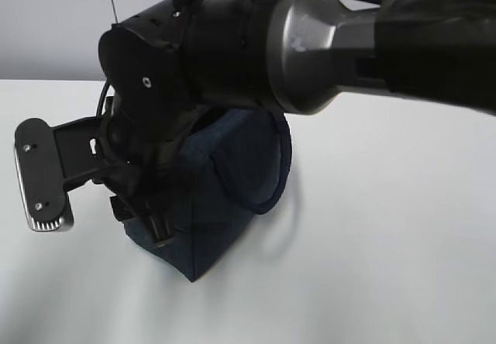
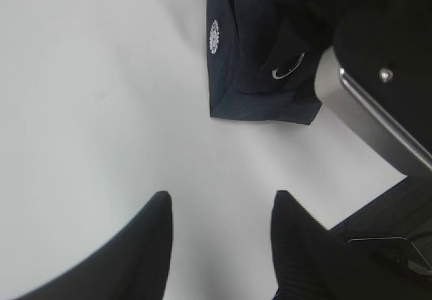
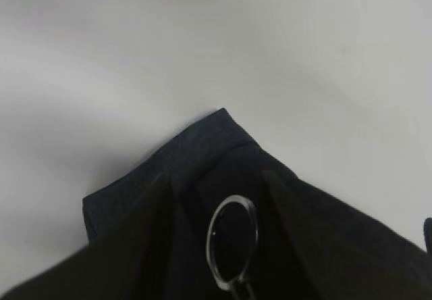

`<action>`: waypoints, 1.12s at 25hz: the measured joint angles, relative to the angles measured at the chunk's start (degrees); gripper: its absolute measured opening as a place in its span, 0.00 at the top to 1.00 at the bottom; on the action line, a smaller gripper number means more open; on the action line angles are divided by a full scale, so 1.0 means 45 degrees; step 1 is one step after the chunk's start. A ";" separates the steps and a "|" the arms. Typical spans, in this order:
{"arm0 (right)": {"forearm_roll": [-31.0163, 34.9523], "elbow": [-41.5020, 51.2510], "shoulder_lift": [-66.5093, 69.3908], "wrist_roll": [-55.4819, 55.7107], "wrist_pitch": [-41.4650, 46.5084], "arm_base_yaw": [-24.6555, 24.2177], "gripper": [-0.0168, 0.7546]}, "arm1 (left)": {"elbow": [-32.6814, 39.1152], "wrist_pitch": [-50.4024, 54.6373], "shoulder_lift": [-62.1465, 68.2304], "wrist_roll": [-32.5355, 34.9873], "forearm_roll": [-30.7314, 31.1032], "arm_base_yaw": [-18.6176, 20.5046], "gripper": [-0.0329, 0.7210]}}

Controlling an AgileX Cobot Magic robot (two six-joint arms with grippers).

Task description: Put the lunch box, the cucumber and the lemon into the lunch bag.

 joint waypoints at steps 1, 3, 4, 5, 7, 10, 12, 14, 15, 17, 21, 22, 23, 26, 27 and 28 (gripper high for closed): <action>-0.0048 0.0000 0.0000 0.0019 0.0137 0.0000 0.58 | 0.0000 0.0000 0.0000 0.0000 0.0000 0.0000 0.52; -0.0087 0.0000 0.0000 0.0048 0.0301 0.0000 0.64 | 0.0000 0.0000 0.0000 0.0000 0.0000 0.0000 0.53; -0.0087 0.0000 0.0000 0.0048 0.0329 0.0000 0.66 | 0.0000 0.0000 0.0000 0.0000 0.0011 0.0000 0.53; -0.0110 0.0000 0.0000 0.0053 0.0329 0.0000 0.67 | 0.0000 0.0000 0.0000 0.0000 0.0011 0.0000 0.53; -0.0110 0.0000 0.0000 0.0075 0.0380 0.0000 0.69 | 0.0000 0.0000 0.0000 0.0000 0.0011 0.0000 0.53; -0.0140 -0.0020 0.0000 0.0094 0.0769 0.0000 0.69 | 0.0000 0.0000 0.0000 0.0000 0.0011 0.0000 0.54; -0.0140 -0.0148 0.0000 0.0094 0.1183 0.0000 0.70 | 0.0000 0.0000 0.0000 0.0000 0.0011 0.0000 0.55; -0.0140 -0.0305 0.0000 0.0094 0.1620 0.0000 0.70 | 0.0000 0.0000 0.0000 0.0000 0.0011 0.0000 0.55; -0.0140 -0.0438 0.0000 0.0094 0.1867 0.0000 0.70 | 0.0000 0.0000 0.0000 0.0000 0.0011 0.0000 0.55; -0.0140 -0.0675 0.0000 0.0094 0.2285 0.0000 0.70 | 0.0000 0.0000 0.0000 0.0000 0.0011 0.0000 0.55; -0.0140 -0.1062 0.0000 0.0124 0.2705 0.0000 0.71 | 0.0000 -0.0022 0.0000 0.0000 0.0011 0.0000 0.55; -0.0171 -0.1082 0.0000 0.0124 0.2772 0.0000 0.71 | 0.0000 -0.0022 0.0000 0.0000 0.0011 0.0000 0.55; -0.0235 -0.1093 0.0000 0.0124 0.2862 0.0000 0.71 | 0.0000 -0.0022 0.0000 0.0000 0.0011 0.0000 0.55; -0.0489 -0.1112 0.0000 0.0124 0.3120 0.0000 0.71 | 0.0000 -0.0022 0.0000 0.0000 0.0011 0.0000 0.57; -0.0598 -0.1112 0.0000 0.0124 0.3170 0.0000 0.71 | 0.0000 -0.0022 0.0000 0.0000 0.0011 0.0000 0.57; -0.0679 -0.1112 0.0000 0.0124 0.3200 0.0000 0.70 | 0.0000 -0.0022 0.0000 0.0000 0.0011 0.0000 0.57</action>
